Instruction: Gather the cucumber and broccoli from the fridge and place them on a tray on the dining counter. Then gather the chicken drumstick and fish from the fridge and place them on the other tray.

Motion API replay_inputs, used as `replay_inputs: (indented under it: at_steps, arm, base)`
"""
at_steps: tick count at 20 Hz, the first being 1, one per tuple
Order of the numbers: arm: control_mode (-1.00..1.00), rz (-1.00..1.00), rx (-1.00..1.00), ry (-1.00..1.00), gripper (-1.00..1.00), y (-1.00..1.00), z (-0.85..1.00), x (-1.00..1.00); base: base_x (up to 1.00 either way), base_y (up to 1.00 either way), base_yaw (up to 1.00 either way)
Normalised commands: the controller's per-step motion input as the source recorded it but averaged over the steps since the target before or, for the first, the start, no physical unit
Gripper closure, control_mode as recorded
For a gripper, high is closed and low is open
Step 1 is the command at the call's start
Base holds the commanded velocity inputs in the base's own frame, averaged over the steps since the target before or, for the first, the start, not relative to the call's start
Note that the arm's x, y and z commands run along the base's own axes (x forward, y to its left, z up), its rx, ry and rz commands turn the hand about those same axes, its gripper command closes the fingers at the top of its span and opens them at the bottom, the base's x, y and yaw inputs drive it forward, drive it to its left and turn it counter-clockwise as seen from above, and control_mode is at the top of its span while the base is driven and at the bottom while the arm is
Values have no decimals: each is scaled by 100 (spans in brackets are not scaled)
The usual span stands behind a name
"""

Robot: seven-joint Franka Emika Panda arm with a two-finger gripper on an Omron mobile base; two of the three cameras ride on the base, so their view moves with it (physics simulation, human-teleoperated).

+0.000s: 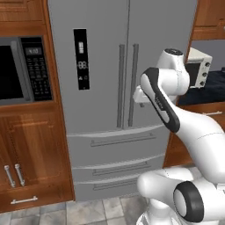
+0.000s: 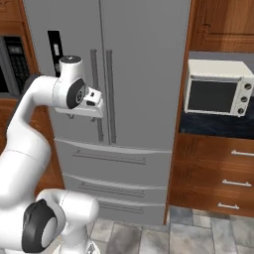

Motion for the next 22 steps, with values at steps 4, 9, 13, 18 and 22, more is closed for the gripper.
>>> replay_inputs:
  at_steps: [4, 9, 13, 18, 22]
  arm:
    - [100, 0, 0, 0, -100, 0, 0, 0]
    - [100, 0, 0, 0, -100, 0, 0, 0]
    - [-100, 0, 0, -8, -100, -3, -1, -4]
    - [-100, -1, -8, -17, -100, 0, 1, 4]
    - [-100, -2, -12, -17, -100, 2, 5, 10]
  base:
    - [1, -36, 0]
    - [2, -31, 0]
    - [0, 0, 0]
    - [0, 0, 0]
    - [0, 0, 0]
